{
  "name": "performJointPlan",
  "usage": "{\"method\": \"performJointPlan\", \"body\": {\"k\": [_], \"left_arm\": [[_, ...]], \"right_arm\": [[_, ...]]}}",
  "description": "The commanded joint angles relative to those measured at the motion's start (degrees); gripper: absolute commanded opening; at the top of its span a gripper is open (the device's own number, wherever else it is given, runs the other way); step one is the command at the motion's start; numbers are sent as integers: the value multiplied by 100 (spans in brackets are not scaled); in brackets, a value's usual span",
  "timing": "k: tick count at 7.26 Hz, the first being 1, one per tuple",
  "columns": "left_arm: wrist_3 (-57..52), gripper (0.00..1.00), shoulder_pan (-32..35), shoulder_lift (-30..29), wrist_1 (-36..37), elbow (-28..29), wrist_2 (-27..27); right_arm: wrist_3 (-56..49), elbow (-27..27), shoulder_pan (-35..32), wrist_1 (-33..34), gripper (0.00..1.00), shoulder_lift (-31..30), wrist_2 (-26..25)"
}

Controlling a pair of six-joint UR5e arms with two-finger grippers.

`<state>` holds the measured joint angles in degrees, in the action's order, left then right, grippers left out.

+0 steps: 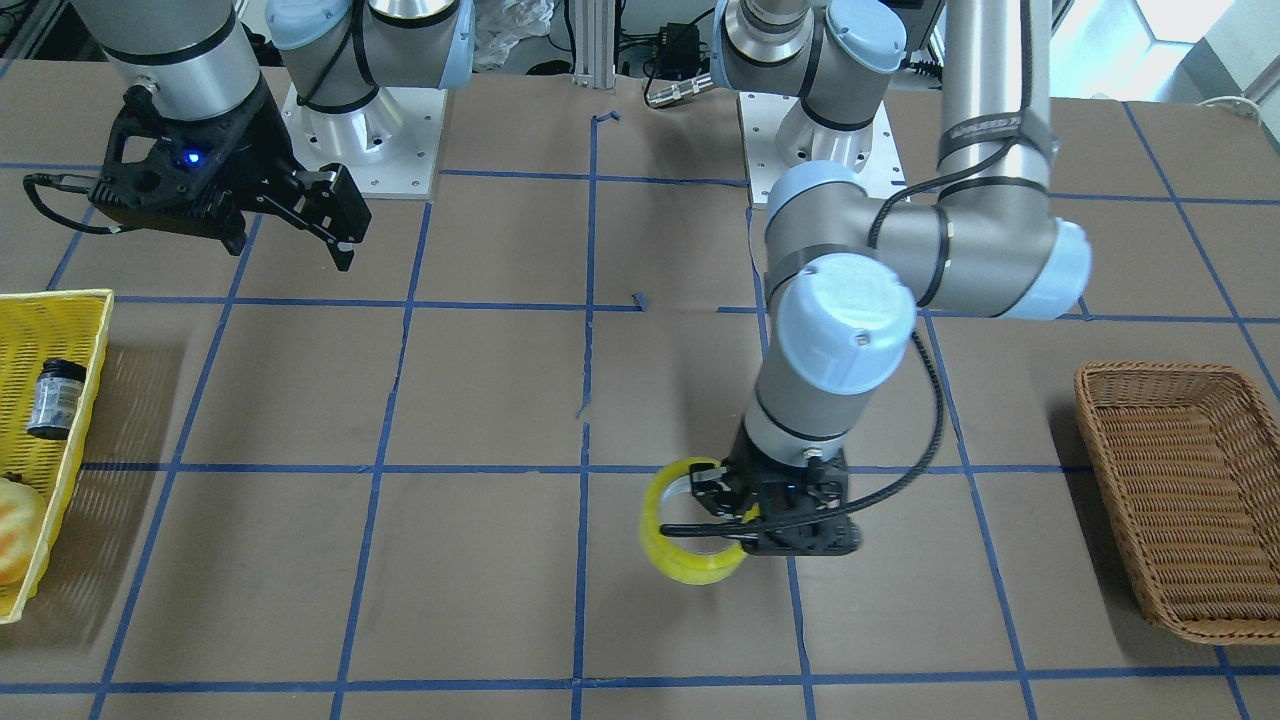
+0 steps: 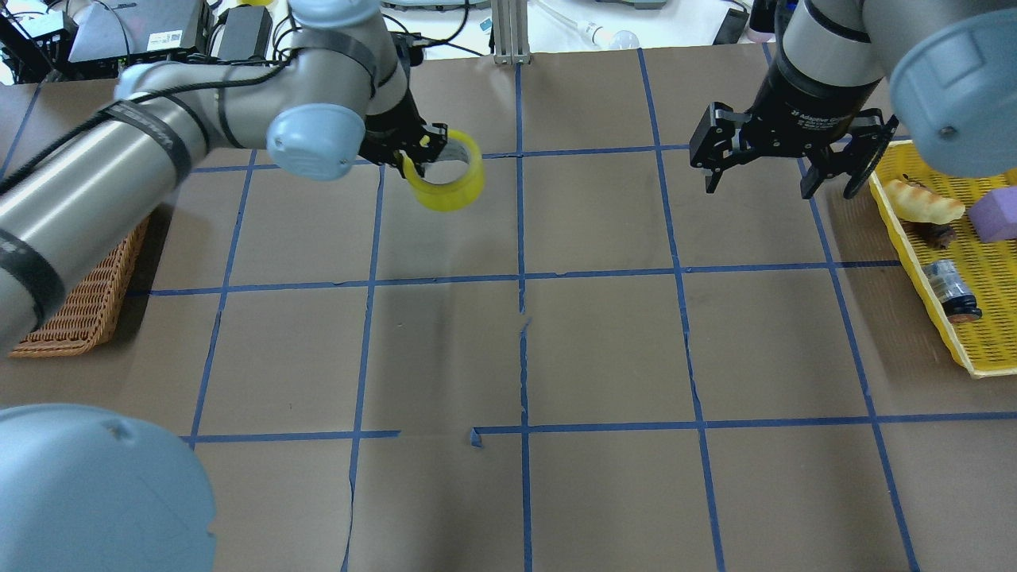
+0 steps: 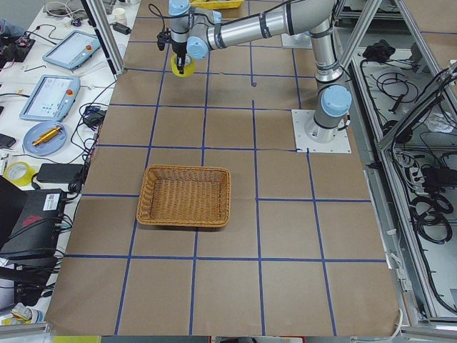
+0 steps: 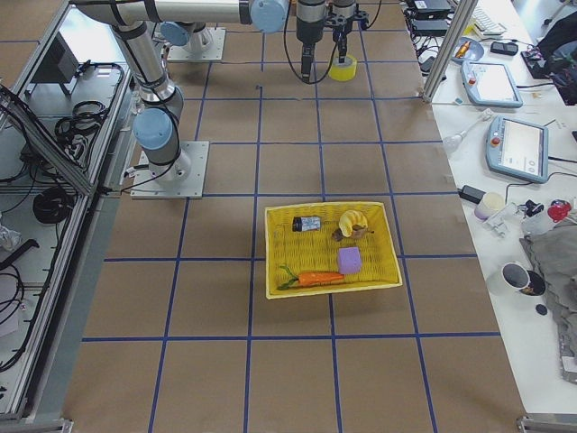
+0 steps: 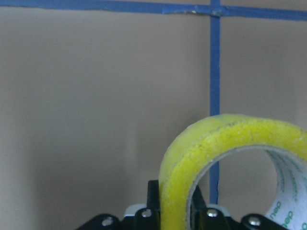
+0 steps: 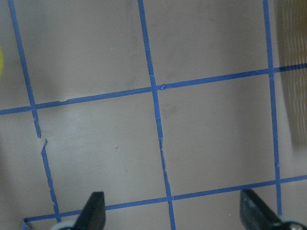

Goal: Transfer tape with both arms
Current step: 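Carry the tape roll with the left gripper toward the wicker basket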

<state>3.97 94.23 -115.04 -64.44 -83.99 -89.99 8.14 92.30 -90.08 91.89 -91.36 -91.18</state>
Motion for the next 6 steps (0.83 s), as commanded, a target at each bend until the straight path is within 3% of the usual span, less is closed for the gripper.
{"method": "performJointPlan", "body": {"k": [1, 3, 4, 5, 6], "left_arm": [[-1819, 0, -1365, 376, -436, 23, -168], [-3815, 0, -2868, 492, -753, 102, -80], [-4886, 0, -3545, 352, -649, 137, -36], [-5941, 0, -4222, 160, -335, 215, 399], [-6491, 0, -4716, -103, -245, 225, 473]], "right_arm": [[-14, 16, 0, 57, 100, -4, 30], [3, 34, 17, 74, 100, 4, -49], [12, 16, 17, 75, 100, 4, 29], [-5, -10, 9, 57, 100, -4, 30], [-6, -19, 8, 48, 100, -4, 30]]}}
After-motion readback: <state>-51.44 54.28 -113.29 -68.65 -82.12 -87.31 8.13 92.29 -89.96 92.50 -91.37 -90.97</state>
